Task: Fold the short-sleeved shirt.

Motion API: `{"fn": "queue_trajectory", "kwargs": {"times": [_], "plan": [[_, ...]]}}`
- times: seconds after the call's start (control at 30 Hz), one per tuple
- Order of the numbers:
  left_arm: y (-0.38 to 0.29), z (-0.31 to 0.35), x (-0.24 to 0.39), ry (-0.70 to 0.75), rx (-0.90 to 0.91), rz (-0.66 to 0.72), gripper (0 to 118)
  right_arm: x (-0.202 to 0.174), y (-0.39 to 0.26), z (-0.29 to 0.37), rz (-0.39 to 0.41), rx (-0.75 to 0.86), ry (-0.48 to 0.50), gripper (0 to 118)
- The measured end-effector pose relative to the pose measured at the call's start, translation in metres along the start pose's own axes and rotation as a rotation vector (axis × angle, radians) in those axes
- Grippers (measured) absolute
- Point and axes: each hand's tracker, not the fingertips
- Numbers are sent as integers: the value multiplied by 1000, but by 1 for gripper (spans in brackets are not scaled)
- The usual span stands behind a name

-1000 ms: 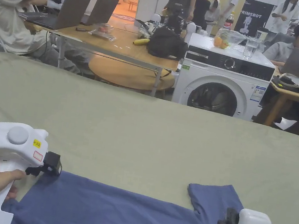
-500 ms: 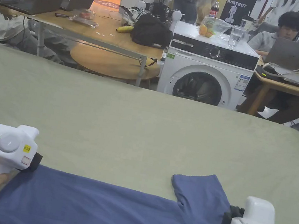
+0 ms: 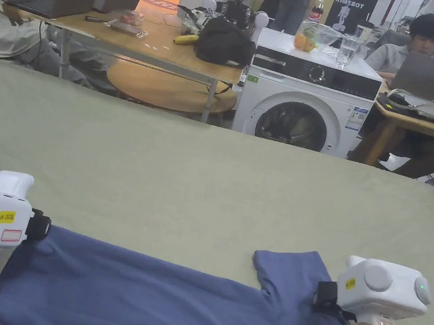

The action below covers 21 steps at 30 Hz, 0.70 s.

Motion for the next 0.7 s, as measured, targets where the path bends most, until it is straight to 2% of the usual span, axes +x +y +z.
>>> {"fn": "queue_trajectory", "kwargs": {"times": [0.07,0.13,0.17,0.2,0.23,0.27,0.37,0.5,0.7], "plan": [[-3,0,0,1,1,0,0,-4,0,5,-5,50,-22,59],[-4,0,0,5,-4,0,0,-9,1,7,23,64,-23,56],[-4,0,-1,4,-4,-1,0,-13,0,9,39,65,-16,40],[-5,0,0,4,-5,-1,0,-17,-3,12,40,67,-12,17],[-5,1,-1,5,-3,0,0,-18,-4,14,56,74,-28,0],[-5,3,-2,3,-5,4,0,-17,-7,19,66,97,-27,0],[-5,18,-2,-7,16,9,0,-14,-19,51,-2,219,13,0],[-7,39,-5,-15,49,3,0,-16,-43,101,33,291,-3,0],[-28,83,-10,-31,88,10,0,-11,-100,162,33,367,-4,0]]}}
